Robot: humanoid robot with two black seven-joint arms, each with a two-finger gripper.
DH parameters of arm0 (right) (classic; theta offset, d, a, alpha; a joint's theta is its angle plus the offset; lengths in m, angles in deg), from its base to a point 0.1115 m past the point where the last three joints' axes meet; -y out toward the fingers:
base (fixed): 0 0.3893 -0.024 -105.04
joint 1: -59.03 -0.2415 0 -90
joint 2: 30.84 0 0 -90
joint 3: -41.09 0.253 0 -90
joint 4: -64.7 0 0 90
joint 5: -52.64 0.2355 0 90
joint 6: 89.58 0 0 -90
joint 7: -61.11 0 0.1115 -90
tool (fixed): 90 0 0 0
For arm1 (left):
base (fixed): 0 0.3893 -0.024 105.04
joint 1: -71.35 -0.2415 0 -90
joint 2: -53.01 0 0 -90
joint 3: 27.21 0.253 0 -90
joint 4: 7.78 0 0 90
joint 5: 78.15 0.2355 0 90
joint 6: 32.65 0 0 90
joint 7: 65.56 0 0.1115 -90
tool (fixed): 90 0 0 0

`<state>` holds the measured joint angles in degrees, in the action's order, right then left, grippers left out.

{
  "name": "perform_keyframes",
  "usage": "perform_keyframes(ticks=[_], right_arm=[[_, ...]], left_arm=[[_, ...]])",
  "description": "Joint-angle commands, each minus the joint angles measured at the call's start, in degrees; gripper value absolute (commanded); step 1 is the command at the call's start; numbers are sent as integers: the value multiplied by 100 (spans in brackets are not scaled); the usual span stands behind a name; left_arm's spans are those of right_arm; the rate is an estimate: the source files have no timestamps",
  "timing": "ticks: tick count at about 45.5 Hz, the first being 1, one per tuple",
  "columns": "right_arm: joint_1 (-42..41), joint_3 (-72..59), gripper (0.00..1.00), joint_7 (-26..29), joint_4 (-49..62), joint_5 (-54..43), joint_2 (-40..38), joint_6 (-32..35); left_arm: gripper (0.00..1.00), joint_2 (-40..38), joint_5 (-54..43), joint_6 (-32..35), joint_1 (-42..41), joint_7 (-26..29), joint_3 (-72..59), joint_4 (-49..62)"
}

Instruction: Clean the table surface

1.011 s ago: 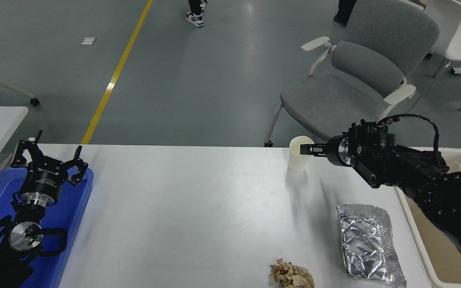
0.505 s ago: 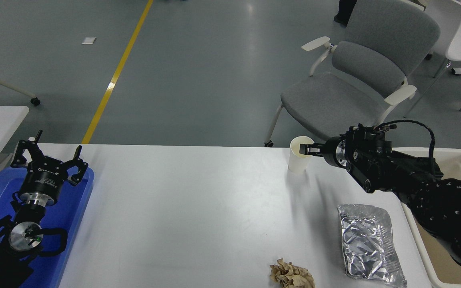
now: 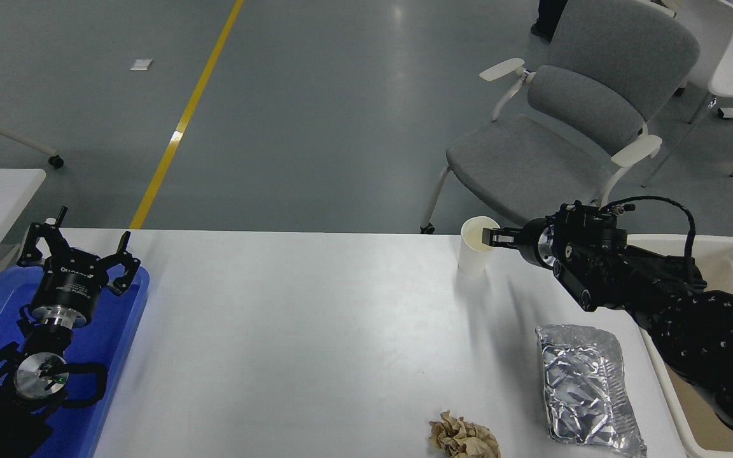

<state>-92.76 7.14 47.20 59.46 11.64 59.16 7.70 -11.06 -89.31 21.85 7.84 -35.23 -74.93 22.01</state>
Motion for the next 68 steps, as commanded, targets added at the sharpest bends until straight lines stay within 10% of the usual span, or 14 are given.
perform_keyframes(ticks=[1,30,42,68], right_arm=[[88,11,56,2,40,31,1,-33],[237,29,56,-24,-12,31,1,-24],[237,11,1,-59,-39,14,1,37],[158,73,0,-252,-30,49,1,64]], left_arm=[[100,0,0,0,-3,0,0,0],[100,0,0,0,-3,0,0,0],[100,0,0,0,5,0,0,0],[100,0,0,0,-3,0,0,0]])
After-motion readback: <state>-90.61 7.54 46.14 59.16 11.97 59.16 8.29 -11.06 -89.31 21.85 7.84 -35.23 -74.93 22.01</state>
